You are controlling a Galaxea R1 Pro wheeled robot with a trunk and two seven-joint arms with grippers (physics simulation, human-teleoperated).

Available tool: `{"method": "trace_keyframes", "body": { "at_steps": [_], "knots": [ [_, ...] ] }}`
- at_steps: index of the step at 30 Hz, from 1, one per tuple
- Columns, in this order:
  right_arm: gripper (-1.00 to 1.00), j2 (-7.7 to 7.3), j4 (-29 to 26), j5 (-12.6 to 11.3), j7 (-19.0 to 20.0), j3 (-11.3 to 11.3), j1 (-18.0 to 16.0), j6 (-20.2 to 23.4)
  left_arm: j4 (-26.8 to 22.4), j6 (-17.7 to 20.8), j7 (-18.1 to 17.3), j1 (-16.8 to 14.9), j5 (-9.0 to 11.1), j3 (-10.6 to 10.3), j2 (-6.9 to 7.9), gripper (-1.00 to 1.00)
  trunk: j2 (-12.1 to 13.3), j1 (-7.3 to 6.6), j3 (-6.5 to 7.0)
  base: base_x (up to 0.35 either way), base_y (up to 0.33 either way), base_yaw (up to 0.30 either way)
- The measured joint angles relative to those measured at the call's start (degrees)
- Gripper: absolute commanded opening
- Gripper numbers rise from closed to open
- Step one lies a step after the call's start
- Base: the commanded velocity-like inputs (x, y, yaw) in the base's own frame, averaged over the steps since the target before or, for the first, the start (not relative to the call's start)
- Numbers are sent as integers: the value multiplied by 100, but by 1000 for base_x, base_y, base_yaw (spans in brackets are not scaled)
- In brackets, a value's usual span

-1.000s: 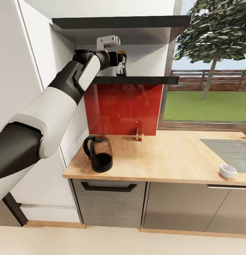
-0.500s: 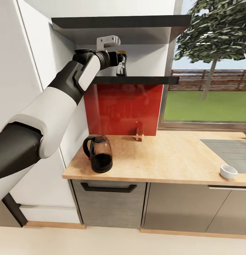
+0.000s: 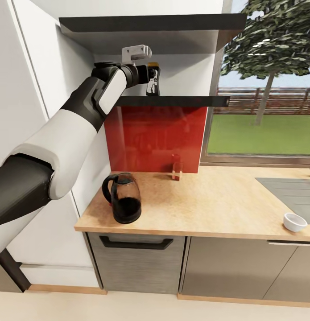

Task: Set up a coffee station on the kitchen countertop: keep the coffee maker on the countertop, move the bottle of coffee from the kitchen shelf to the counter next to the coffee maker, place a paper coffee filter on top of the coffee maker, put the saucer next to the coffee maker with the coffee cup on the saucer, and place the electric kettle next to the coffee maker.

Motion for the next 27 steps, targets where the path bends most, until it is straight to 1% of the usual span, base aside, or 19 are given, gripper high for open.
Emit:
{"method": "trace_keyframes", "body": {
  "at_steps": [9,14,27],
  "knots": [
    [100,5,29,1,8,0,1,-21,3,1,1,0,3,-5,0,100,0,-1,0,95,-36,0],
    [100,6,32,3,5,5,1,-23,2,1,1,1,3,-4,0,100,0,-2,0,164,-101,0],
    [100,14,35,6,-11,9,1,-23,13,9,0,0,0,0,0,100,0,0,0,109,-68,0]
  ]
}}
